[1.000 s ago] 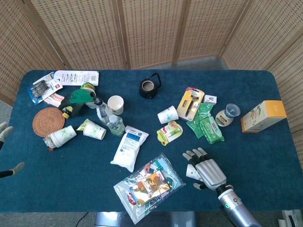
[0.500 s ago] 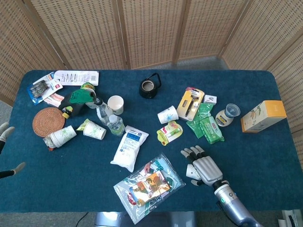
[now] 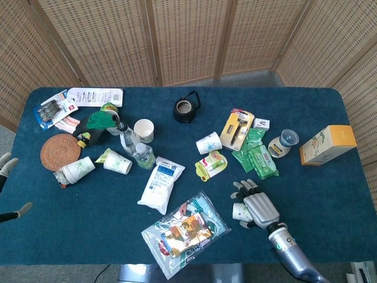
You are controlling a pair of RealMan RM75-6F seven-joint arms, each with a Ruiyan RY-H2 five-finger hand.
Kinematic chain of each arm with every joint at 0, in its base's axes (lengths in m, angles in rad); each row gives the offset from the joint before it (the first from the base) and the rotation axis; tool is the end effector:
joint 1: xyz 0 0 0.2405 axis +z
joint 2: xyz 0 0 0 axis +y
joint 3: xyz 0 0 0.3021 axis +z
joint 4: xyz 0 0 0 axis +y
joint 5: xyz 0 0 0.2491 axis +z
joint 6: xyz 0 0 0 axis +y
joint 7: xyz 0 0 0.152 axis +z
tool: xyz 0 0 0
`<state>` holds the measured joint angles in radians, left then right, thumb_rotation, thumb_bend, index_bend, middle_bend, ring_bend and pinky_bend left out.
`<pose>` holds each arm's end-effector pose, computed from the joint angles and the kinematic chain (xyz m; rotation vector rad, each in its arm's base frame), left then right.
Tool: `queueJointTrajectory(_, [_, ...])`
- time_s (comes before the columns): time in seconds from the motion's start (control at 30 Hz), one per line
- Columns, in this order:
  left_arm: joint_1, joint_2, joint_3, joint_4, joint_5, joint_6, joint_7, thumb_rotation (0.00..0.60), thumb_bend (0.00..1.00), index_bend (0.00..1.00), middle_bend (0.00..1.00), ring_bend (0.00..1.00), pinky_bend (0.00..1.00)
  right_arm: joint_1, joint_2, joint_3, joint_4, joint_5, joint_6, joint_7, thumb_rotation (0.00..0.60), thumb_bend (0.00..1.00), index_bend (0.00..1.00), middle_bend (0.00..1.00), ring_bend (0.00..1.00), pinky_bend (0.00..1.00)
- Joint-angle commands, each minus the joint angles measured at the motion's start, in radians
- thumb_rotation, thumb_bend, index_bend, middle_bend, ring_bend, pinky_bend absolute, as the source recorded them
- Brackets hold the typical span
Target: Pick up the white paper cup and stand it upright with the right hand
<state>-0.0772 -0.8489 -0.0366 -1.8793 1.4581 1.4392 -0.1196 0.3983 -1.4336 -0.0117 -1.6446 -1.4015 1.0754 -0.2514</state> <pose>-0.3333 0.1855 0.2048 -1.3371 -1.0558 -0.9355 -0.2659 -0.2508 -0.0390 1.8911 -1.0994 0.8600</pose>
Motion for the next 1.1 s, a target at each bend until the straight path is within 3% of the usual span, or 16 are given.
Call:
queueJointTrajectory(0.03, [0.0, 0.0, 0.0, 0.0, 0.001, 0.0, -0.001, 0.6, 0.24, 0.0, 0.0, 0.0, 0.0, -0.003, 0.0, -0.001, 0.005, -0.001, 0.002, 0.013, 0.6, 0.15, 0.32, 0.0, 0.0, 0.08])
queueJointTrajectory(0.23, [0.001, 0.001, 0.001, -0.001, 0.001, 0.001, -0.002, 0.6, 0.24, 0.0, 0.0, 0.0, 0.0, -0.007, -0.005, -0.002, 0.016, -0.002, 0.009, 0.02, 0.6, 0.19, 0.4, 0.0, 0.0, 0.08])
queueJointTrajectory(0.67, [0.001, 0.003, 0.001, -0.001, 0.002, 0.0, -0.005, 0.6, 0.24, 0.0, 0.0, 0.0, 0.0, -0.008, -0.001, -0.001, 0.003, -0.034, 0.022, 0.073, 0.6, 0.22, 0.43, 0.0, 0.0, 0.08])
queueJointTrajectory(0.87, [-0.001, 0.002, 0.003, -0.003, 0.003, -0.004, -0.002, 0.6, 0.24, 0.0, 0.0, 0.0, 0.0, 0.019, 0.009, 0.021, -0.006, -0.12, 0.039, 0.272, 0.6, 0.22, 0.43, 0.0, 0.0, 0.08])
queueJointTrajectory(1.1, [-0.002, 0.001, 0.005, -0.003, 0.006, -0.007, -0.001, 0.6, 0.24, 0.0, 0.0, 0.0, 0.0, 0.052, -0.04, 0.049, 0.084, -0.201, 0.088, 0.612, 0.6, 0.22, 0.43, 0.0, 0.0, 0.08])
